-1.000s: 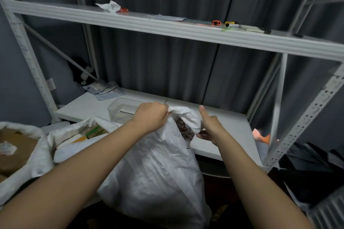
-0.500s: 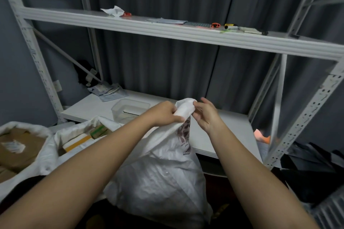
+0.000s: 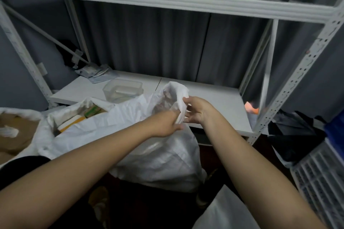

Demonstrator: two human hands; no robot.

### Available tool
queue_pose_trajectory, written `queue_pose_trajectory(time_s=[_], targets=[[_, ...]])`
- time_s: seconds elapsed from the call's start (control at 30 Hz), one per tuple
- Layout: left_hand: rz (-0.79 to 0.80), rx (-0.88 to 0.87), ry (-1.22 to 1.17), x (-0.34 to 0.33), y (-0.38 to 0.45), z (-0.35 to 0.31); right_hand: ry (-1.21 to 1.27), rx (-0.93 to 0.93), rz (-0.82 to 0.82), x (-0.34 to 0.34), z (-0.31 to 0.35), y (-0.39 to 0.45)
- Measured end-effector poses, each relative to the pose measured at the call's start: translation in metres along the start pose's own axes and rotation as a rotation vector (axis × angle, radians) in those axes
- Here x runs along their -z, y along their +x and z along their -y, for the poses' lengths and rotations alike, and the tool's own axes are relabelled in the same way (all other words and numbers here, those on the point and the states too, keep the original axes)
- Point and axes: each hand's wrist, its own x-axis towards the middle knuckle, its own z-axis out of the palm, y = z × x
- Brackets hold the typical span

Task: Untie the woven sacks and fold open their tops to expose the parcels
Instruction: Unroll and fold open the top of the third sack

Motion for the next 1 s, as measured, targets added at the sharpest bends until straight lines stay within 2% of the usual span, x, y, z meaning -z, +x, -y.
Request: queue_pose_trajectory(time_s=[0.07,0.1,0.17,0.23,0.27,0.33,0.4,0.47,0.53,0.6,0.67,0.7,0.73,0.77,0.8,0.87,0.9,0.93,1.0], targets=[[0.229,0.039,-0.121,0.005,-0.006,0.004,-0.020,0.030,-0.015,0.001,-0.009,-0.009],[0.219,0.079,-0.157,0.011,-0.005,0.008,0.007,0.047,-0.033,0.004,-0.015,-0.010],[-0.060,0.153,-0.168,0.028,-0.001,0.010,0.061,0.084,-0.066,0.008,-0.031,-0.013],[-0.367,0.092,-0.111,0.032,0.011,0.009,0.015,0.112,-0.102,0.011,-0.048,-0.012],[-0.389,0.014,-0.128,0.030,0.017,0.007,-0.018,0.110,-0.122,0.010,-0.055,-0.013],[-0.218,-0.137,-0.078,0.017,0.033,-0.001,-0.016,0.100,-0.169,0.013,-0.073,-0.011],[-0.038,-0.203,0.054,0.002,0.049,-0.007,0.022,0.114,-0.239,0.021,-0.087,-0.010],[0.060,-0.157,0.102,-0.009,0.061,-0.009,0.119,0.127,-0.293,0.032,-0.098,-0.014],[0.068,-0.088,0.169,-0.018,0.072,-0.006,0.078,0.239,-0.324,0.045,-0.106,-0.024],[0.052,-0.073,0.222,-0.024,0.083,-0.006,-0.242,0.382,-0.345,0.059,-0.113,-0.034],[0.080,-0.075,0.175,-0.024,0.096,-0.008,-0.679,0.468,-0.364,0.070,-0.121,-0.028],[0.103,-0.083,0.133,-0.024,0.102,-0.009,-0.783,0.496,-0.373,0.072,-0.125,-0.022],[0.121,-0.100,0.100,-0.023,0.107,-0.008,-0.782,0.502,-0.385,0.071,-0.126,-0.018],[0.137,-0.133,0.086,-0.022,0.111,-0.006,-0.679,0.488,-0.385,0.074,-0.125,-0.011],[0.149,-0.182,0.080,-0.020,0.112,-0.004,-0.456,0.418,-0.337,0.077,-0.122,-0.007],[0.184,-0.296,0.084,-0.019,0.115,0.008,0.060,0.177,-0.106,0.086,-0.113,-0.003],[0.198,-0.344,0.119,-0.020,0.114,0.014,0.155,0.095,-0.055,0.091,-0.109,-0.001],[0.196,-0.372,0.161,-0.023,0.114,0.019,0.029,0.076,-0.081,0.093,-0.106,0.002],[0.136,-0.370,0.220,-0.028,0.116,0.021,-0.538,0.215,-0.289,0.087,-0.105,0.004]])
